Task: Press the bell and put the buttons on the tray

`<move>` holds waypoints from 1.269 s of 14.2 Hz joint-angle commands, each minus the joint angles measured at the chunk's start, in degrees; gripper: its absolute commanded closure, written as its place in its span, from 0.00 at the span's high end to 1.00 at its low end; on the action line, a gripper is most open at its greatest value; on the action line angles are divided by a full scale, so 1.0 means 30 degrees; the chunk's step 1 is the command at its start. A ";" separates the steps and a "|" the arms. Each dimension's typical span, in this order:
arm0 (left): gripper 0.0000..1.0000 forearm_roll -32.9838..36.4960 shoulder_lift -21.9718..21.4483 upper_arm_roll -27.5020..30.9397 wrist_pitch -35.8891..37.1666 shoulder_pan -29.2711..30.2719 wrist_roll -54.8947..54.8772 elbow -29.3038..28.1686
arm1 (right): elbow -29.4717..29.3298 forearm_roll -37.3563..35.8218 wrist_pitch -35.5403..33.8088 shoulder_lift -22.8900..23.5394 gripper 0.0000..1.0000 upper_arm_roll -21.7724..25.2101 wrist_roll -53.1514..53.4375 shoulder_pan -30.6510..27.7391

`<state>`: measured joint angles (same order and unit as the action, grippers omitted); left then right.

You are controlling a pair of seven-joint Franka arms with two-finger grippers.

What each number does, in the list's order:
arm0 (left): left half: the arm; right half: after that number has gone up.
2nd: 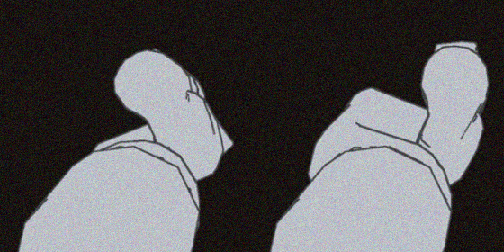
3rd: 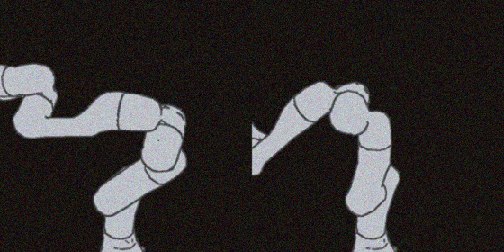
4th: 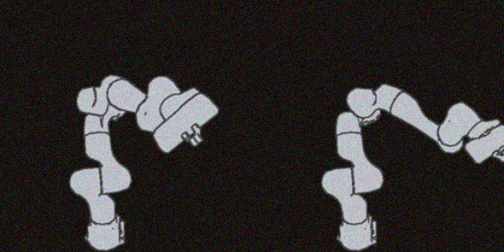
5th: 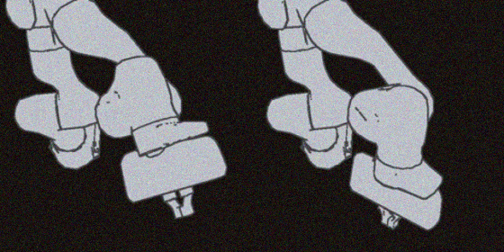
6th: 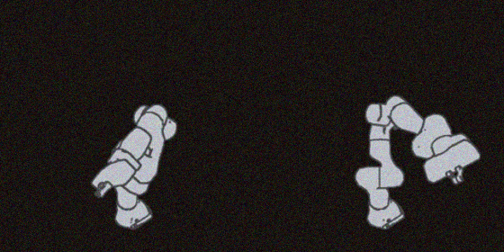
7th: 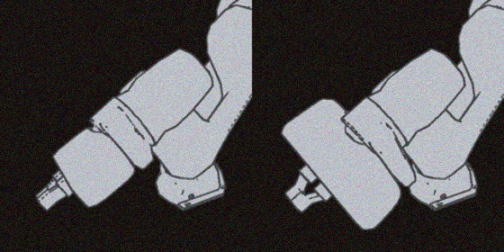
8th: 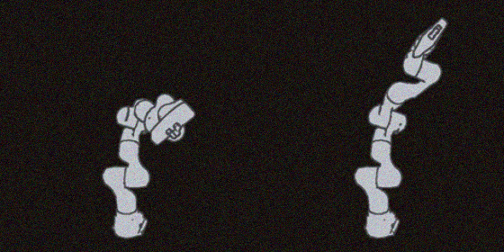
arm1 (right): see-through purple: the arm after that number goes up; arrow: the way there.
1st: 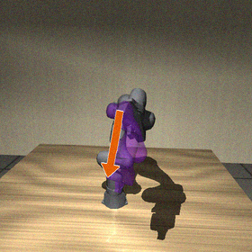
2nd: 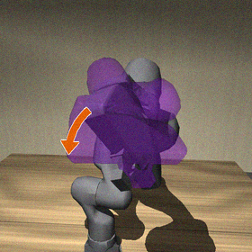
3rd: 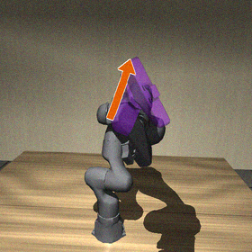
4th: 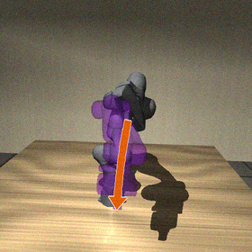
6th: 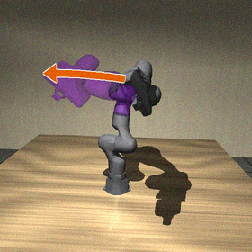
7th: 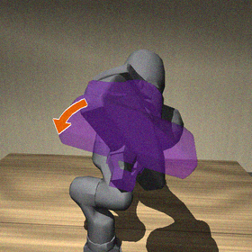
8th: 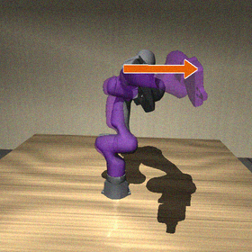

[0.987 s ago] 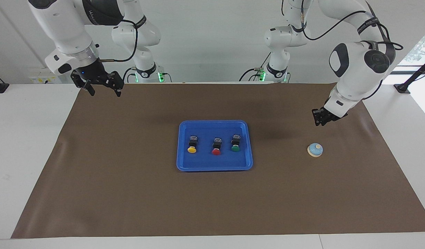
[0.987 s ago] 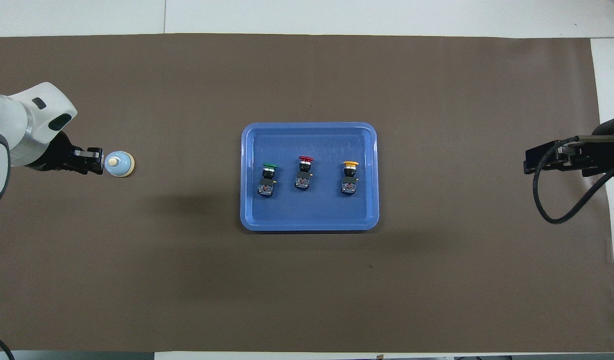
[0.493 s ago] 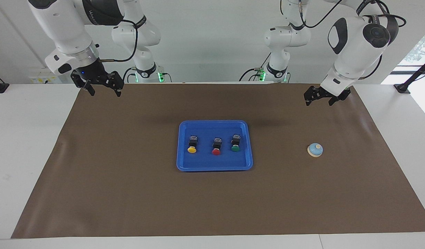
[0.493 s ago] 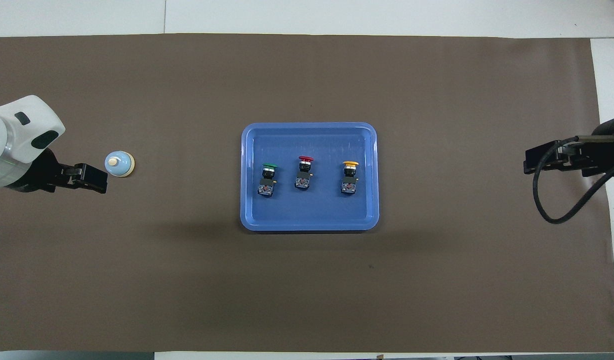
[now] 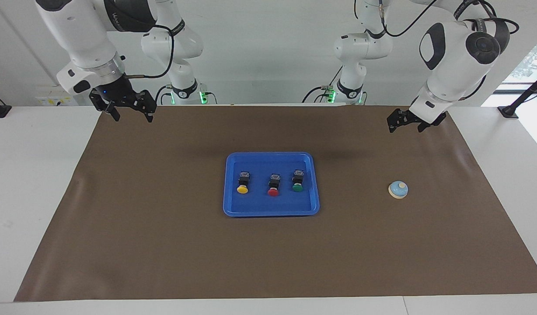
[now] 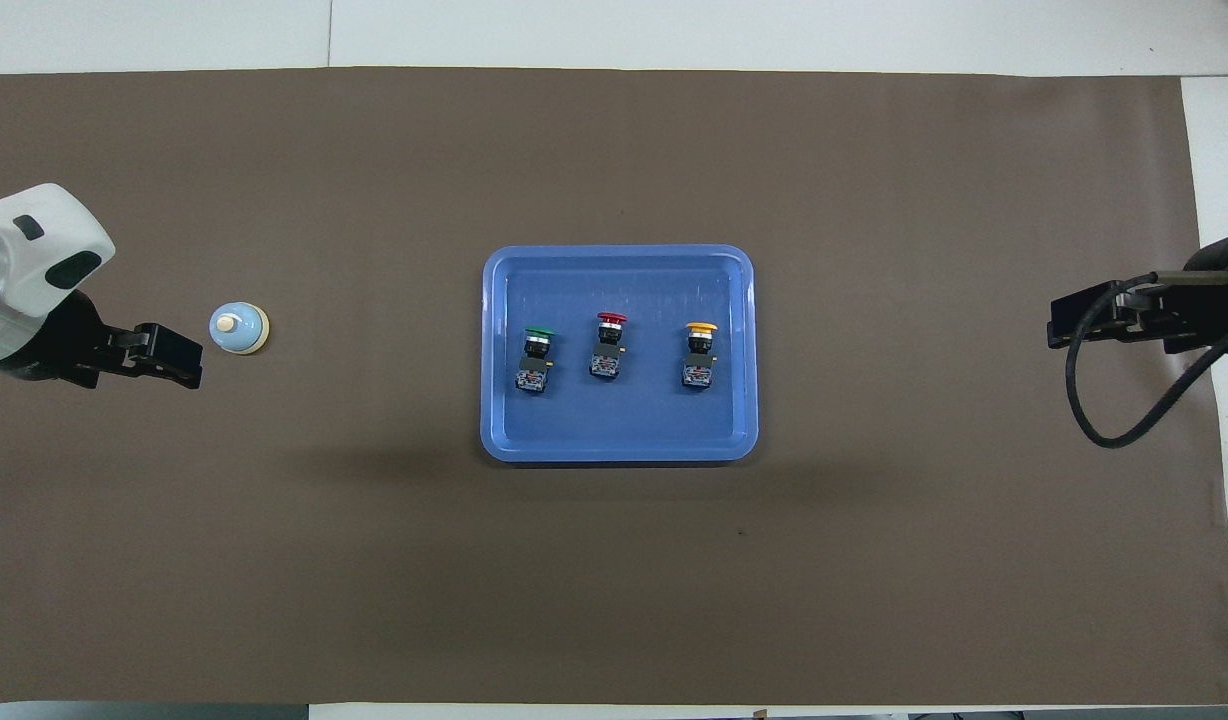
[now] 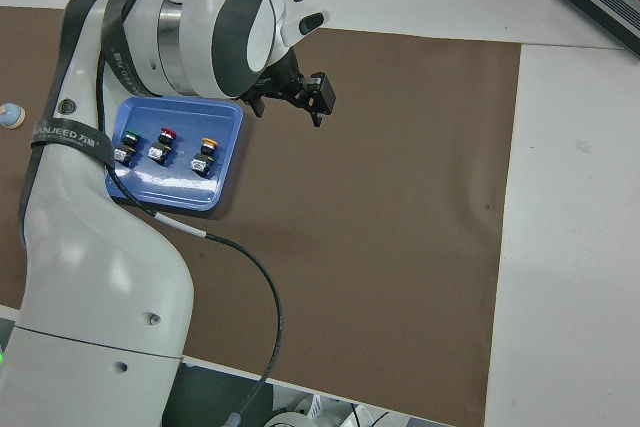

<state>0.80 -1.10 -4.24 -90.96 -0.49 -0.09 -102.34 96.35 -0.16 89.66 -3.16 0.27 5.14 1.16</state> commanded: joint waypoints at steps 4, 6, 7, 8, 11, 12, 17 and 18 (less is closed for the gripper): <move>1.00 -0.0059 0.0484 -0.0024 0.1813 -0.0131 0.0176 0.1536 | -0.0067 0.0317 -0.0267 0.0027 1.00 -0.0148 -0.0221 -0.0298; 1.00 -0.0583 0.0485 -0.0024 0.1786 -0.0072 0.0205 0.1886 | -0.0067 0.0317 -0.0267 0.0027 1.00 -0.0148 -0.0221 -0.0298; 1.00 -0.0616 0.0485 0.0005 0.1727 -0.0043 0.0205 0.1917 | -0.0067 0.0317 -0.0267 0.0027 1.00 -0.0148 -0.0221 -0.0298; 1.00 -0.0530 0.0485 0.0006 0.1814 -0.0072 0.0205 0.2062 | -0.0067 0.0317 -0.0267 0.0027 1.00 -0.0148 -0.0221 -0.0298; 1.00 -0.0470 0.0280 0.0064 0.1700 -0.0072 0.0264 0.2563 | -0.0067 0.0317 -0.0267 0.0027 1.00 -0.0148 -0.0221 -0.0298; 1.00 -0.0470 0.0251 0.0064 0.1668 -0.0043 0.0264 0.2388 | -0.0067 0.0317 -0.0267 0.0027 1.00 -0.0148 -0.0221 -0.0298; 1.00 -0.0558 0.0309 0.0123 0.1580 -0.0043 0.0351 0.2474 | -0.0067 0.0317 -0.0267 0.0027 1.00 -0.0148 -0.0221 -0.0298; 1.00 -0.0529 0.0309 0.0094 0.1493 -0.0043 0.0816 0.2474 | -0.0067 0.0317 -0.0267 0.0027 1.00 -0.0177 -0.0221 -0.0298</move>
<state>-0.02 -0.68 -4.22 -87.08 -0.50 0.48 -95.90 96.35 -0.16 89.66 -3.16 0.27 5.14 1.16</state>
